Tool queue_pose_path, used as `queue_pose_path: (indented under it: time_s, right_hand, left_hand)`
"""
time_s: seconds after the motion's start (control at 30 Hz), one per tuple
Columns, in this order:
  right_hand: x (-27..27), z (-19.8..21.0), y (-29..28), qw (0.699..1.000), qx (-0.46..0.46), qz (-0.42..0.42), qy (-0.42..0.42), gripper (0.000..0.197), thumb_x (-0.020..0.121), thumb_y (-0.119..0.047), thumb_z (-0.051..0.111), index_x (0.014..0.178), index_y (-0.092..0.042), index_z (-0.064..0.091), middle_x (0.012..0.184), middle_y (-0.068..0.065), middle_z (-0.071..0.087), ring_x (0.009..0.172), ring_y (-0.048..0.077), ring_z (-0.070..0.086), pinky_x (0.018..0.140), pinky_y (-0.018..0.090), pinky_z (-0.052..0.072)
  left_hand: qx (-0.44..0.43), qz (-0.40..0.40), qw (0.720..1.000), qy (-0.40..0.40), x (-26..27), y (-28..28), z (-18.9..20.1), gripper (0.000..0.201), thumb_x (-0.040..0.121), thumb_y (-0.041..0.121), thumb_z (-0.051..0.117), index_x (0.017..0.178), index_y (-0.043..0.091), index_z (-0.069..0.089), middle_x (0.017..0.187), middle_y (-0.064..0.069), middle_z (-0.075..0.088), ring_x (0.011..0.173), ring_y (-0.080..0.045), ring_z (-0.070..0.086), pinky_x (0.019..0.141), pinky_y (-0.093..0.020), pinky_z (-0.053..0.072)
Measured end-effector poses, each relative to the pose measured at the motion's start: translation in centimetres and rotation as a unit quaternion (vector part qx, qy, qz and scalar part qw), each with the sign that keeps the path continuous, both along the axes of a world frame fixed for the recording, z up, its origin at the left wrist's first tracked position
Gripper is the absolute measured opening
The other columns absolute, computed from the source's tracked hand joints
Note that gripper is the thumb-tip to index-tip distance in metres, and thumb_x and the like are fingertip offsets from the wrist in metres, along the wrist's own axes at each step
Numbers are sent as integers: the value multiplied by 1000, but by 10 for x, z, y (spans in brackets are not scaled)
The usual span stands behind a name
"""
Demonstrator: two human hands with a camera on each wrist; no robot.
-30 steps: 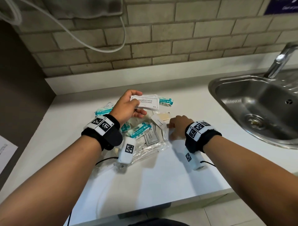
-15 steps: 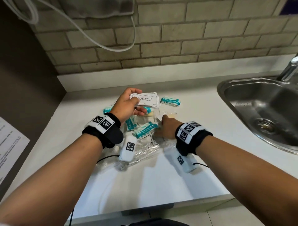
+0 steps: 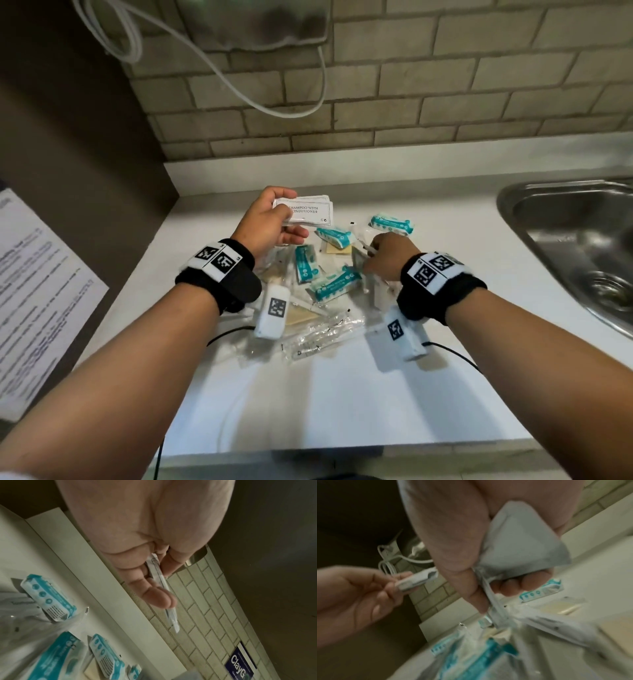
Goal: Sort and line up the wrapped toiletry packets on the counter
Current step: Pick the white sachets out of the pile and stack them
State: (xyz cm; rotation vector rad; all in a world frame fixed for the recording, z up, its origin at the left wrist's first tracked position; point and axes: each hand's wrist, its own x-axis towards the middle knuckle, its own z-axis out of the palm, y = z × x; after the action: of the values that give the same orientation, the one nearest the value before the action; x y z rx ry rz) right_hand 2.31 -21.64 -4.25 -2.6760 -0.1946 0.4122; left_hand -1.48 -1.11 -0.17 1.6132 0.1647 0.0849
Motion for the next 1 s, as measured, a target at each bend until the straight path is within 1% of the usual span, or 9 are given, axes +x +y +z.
queue_pose_path:
  time_s: [0.1,0.27,0.4,0.5,0.63,0.77,0.83,0.9,1.0]
  right_hand:
    - [0,10,10,992,118,7,-41,14,91,-15,52,103,-9,51,86,5,55,84,27,56,57,25,37]
    - [-8,10,30,973,213,84,-33,15,97,-14,46,103,-12,33,80,5,51,77,32,63,57,29,42]
    - [-13,14,47,959,193,163,-129,32,83,-8,66,101,-12,40,90,4,43,72,17,43,55,21,31]
    - [-13,18,59,950,221,176,-137,44,74,-9,79,99,-15,43,80,-6,42,64,4,40,53,8,35]
    - [-11,27,80,936,270,192,-117,51,64,-8,87,99,-14,50,73,-12,47,58,-2,45,52,6,36]
    - [-3,31,100,923,324,195,-75,36,70,-13,85,97,-12,60,78,-12,58,63,-8,54,58,3,40]
    - [1,31,111,919,344,182,-66,19,80,-16,77,93,-12,63,77,-7,62,63,-6,57,64,10,45]
    - [5,33,119,915,369,159,-45,7,90,-18,66,89,-12,64,83,4,68,71,11,63,71,32,52]
    - [11,36,131,905,403,133,32,10,95,-17,57,93,-11,64,97,15,71,82,27,68,79,44,56]
  left_hand:
    - [2,12,1000,-2,-3,10,-1,30,95,-4,31,113,13,48,100,-17,64,51,-17,62,51,-26,55]
    - [10,34,999,5,-13,33,-3,30,95,-4,31,110,14,50,96,-18,63,50,-18,61,49,-25,53]
    - [20,77,997,4,-19,53,-7,31,95,-4,30,112,12,49,98,-20,61,48,-16,61,46,-22,53]
    - [33,96,995,11,-23,67,-10,30,94,-4,30,113,11,49,95,-22,59,47,-16,60,44,-22,53]
    - [35,64,996,42,-29,74,-16,29,94,-2,31,111,11,52,99,-23,52,46,-18,60,46,-25,52]
    - [16,24,998,56,-30,74,-20,22,98,8,34,108,11,53,90,-18,60,52,-24,59,54,-31,50]
    - [3,29,998,55,-28,79,-20,22,99,11,33,105,12,55,89,-15,63,53,-25,59,58,-33,50]
    - [-1,45,998,54,-27,89,-21,24,97,10,34,104,11,57,89,-12,59,53,-25,58,58,-34,50]
    - [4,55,997,54,-24,104,-23,25,95,8,33,98,13,58,87,-13,61,51,-23,58,55,-32,48]
